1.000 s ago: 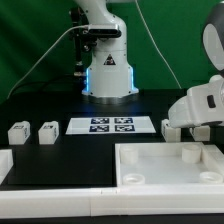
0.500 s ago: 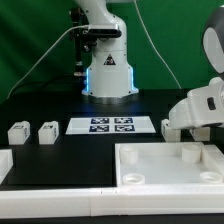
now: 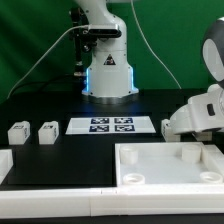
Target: Assemble one leg
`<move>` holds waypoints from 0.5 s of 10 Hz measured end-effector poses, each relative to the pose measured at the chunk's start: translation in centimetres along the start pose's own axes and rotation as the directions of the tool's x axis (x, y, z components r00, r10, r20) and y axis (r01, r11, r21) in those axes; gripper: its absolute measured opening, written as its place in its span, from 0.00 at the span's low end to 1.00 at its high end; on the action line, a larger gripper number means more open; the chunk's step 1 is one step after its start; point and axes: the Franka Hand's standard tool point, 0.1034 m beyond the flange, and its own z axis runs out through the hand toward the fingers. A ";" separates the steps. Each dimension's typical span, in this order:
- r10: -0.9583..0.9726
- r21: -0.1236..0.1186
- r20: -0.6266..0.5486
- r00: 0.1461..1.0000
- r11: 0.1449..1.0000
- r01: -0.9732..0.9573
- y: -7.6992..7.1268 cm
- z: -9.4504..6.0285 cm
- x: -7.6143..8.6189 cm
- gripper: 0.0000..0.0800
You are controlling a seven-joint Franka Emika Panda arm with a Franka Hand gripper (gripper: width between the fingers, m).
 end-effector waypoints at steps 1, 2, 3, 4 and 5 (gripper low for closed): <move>-0.006 0.000 0.001 1.000 1.000 0.006 0.1 0.1 0.0 0.81; -0.015 0.000 0.001 1.000 1.000 0.015 0.2 0.0 0.0 0.81; -0.015 0.000 0.001 1.000 1.000 0.015 0.2 0.0 0.0 0.81; -0.015 0.000 0.001 1.000 1.000 0.015 0.2 0.1 0.0 0.65; -0.015 0.000 0.002 1.000 1.000 0.015 0.2 0.1 0.0 0.48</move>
Offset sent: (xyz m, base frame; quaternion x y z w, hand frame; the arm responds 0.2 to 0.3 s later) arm 0.0000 0.0000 0.0000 0.0000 0.0000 0.0000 1.0000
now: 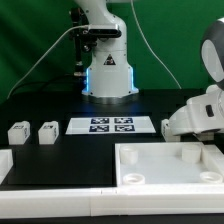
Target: Assemble one leg
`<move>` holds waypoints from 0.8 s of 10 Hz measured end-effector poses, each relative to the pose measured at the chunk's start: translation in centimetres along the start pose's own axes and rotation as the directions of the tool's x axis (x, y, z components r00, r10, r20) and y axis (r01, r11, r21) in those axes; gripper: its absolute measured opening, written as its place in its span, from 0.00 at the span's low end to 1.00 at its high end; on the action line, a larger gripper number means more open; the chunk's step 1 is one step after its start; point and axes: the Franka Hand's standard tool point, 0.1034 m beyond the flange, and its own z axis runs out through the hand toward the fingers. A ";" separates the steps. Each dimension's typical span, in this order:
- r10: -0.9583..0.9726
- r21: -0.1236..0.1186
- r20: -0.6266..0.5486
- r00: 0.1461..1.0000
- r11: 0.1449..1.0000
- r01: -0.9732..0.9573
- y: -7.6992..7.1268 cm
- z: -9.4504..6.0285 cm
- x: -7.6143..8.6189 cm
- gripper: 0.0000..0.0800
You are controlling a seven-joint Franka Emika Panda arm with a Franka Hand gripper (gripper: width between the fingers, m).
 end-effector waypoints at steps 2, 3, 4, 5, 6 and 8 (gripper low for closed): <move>0.000 0.000 0.000 1.000 1.000 0.000 0.0 0.0 0.0 0.37; 0.000 0.000 0.000 1.000 1.000 0.000 0.0 0.0 0.0 0.37; 0.000 0.000 0.000 1.000 1.000 0.000 0.0 0.0 0.0 0.37; 0.000 0.000 0.000 1.000 1.000 0.000 0.0 0.0 0.0 0.37; 0.000 0.000 0.000 1.000 1.000 0.000 0.0 0.0 0.0 0.37; 0.000 0.000 0.000 1.000 1.000 0.000 0.0 0.0 0.0 0.37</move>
Offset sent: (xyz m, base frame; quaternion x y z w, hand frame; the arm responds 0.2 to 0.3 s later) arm 0.0000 0.0000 0.0000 0.0000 0.0000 0.0000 1.0000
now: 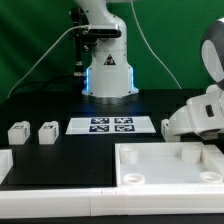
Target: Assemble one leg
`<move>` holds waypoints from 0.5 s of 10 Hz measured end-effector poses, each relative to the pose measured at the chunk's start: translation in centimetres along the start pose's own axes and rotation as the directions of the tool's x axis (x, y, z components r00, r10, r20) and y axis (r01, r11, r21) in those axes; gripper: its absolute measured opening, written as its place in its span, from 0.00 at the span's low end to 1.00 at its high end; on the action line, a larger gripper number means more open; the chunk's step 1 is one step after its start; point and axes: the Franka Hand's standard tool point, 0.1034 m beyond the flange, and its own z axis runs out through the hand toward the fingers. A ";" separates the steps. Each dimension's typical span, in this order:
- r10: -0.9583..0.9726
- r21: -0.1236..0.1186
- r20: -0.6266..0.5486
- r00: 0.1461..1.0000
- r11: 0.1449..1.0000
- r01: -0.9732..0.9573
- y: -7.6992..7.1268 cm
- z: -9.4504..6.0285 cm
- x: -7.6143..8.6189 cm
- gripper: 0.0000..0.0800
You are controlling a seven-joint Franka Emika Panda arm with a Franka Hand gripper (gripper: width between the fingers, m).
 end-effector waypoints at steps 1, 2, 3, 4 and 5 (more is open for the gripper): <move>0.000 0.000 0.000 1.000 1.000 0.000 0.0 0.0 0.0 0.37; -0.001 0.003 -0.002 1.000 1.000 0.001 0.1 -0.2 0.0 0.37; -0.002 0.022 -0.023 1.000 1.000 0.003 0.7 -1.4 -0.2 0.37; -0.013 0.028 -0.058 0.998 0.999 0.015 1.2 -3.2 -0.8 0.37; -0.024 0.029 -0.099 0.995 0.999 0.027 1.8 -5.2 -1.9 0.37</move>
Offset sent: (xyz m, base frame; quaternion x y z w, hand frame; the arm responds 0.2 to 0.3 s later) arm 0.0219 -0.0111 0.0458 0.0257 0.1292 -0.0277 0.9909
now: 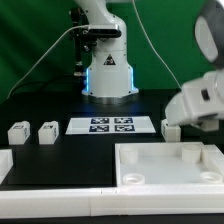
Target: Assemble one leg
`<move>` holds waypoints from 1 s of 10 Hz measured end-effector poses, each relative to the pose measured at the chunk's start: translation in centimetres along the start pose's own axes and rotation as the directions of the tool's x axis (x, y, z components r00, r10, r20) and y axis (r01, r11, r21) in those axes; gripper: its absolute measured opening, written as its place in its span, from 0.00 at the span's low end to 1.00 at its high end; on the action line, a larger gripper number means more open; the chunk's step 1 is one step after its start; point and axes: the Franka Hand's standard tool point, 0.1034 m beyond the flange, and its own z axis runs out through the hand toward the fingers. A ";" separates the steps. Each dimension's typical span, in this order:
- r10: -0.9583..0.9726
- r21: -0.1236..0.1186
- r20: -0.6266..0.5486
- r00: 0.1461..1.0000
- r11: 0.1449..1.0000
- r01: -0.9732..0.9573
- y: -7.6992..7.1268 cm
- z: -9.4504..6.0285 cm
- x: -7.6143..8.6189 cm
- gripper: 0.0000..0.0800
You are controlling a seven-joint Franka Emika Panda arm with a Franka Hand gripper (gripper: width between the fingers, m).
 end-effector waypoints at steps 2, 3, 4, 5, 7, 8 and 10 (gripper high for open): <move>-0.011 0.000 -0.192 0.981 1.000 0.011 1.4 -4.6 -1.6 0.37; -0.009 -0.005 -0.302 0.953 1.000 0.007 2.2 -6.8 -2.6 0.37; -0.012 -0.008 -0.406 0.914 1.000 0.010 3.1 -8.4 -2.8 0.37; -0.006 -0.007 -0.520 0.854 1.000 0.003 3.7 -9.7 -2.4 0.37; -0.015 -0.020 -0.659 0.752 1.000 0.002 3.6 -9.3 -2.2 0.37; -0.018 -0.022 -0.747 0.665 1.000 0.001 3.7 -9.8 -1.9 0.37; -0.022 -0.024 -0.855 0.518 1.000 0.004 3.9 -10.1 -1.7 0.37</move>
Offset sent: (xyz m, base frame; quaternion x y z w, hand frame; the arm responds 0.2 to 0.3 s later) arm 0.0374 -0.0367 0.0537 -0.0033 0.2713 -0.0039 0.9625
